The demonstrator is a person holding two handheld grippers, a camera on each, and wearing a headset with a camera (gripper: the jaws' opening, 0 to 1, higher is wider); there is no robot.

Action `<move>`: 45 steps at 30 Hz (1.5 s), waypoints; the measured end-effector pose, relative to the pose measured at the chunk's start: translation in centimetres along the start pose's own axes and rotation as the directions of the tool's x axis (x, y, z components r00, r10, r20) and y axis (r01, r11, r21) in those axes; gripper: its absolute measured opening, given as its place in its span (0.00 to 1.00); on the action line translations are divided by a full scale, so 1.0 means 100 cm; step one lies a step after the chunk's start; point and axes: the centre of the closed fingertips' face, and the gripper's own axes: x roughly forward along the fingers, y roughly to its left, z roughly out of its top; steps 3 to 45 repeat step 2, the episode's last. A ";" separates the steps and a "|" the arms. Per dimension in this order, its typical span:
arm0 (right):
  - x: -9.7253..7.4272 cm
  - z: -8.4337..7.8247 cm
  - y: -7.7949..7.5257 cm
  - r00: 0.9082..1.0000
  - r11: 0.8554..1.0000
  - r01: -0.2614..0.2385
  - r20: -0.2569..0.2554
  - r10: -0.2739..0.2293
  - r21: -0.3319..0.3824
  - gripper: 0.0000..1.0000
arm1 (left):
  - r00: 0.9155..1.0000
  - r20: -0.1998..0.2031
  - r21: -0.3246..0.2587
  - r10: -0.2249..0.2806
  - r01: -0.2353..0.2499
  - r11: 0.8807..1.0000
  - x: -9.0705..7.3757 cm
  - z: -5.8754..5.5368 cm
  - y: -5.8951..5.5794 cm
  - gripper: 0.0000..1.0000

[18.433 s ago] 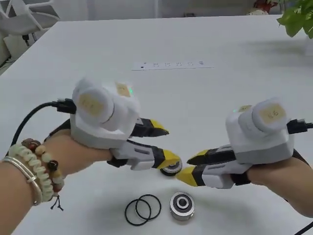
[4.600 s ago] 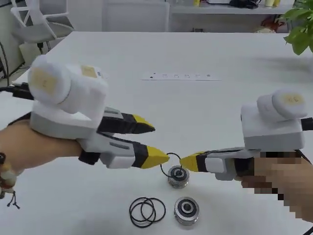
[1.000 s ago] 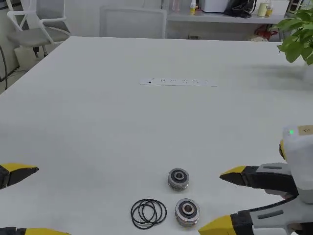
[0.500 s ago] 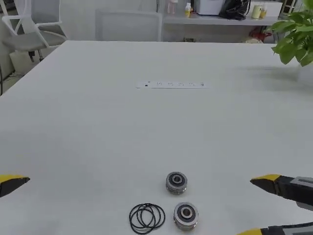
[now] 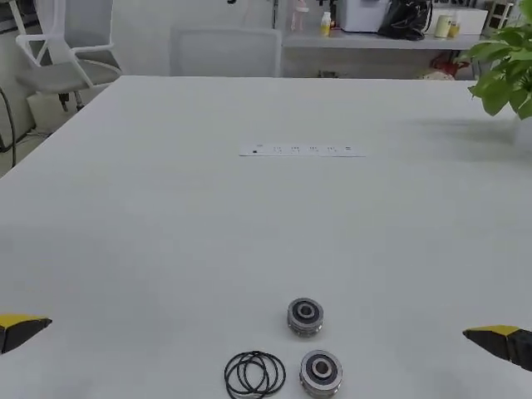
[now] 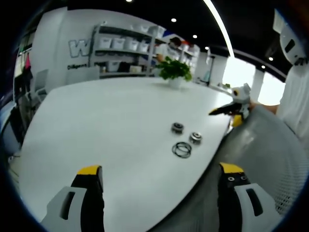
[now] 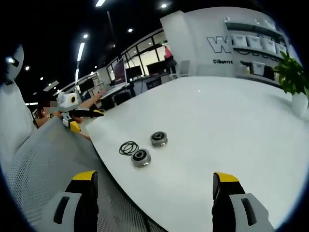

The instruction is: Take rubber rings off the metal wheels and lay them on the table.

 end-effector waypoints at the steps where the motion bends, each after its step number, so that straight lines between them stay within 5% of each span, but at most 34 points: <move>1: 0.000 0.000 0.000 1.000 1.000 -0.001 -0.002 0.001 0.000 0.99 | 1.000 0.001 -0.003 0.002 -0.002 1.000 0.000 0.000 0.000 1.00; 45: 0.000 0.000 0.000 1.000 1.000 -0.001 -0.003 0.001 0.000 0.99 | 1.000 0.003 -0.004 0.005 -0.005 1.000 -0.001 0.001 0.000 1.00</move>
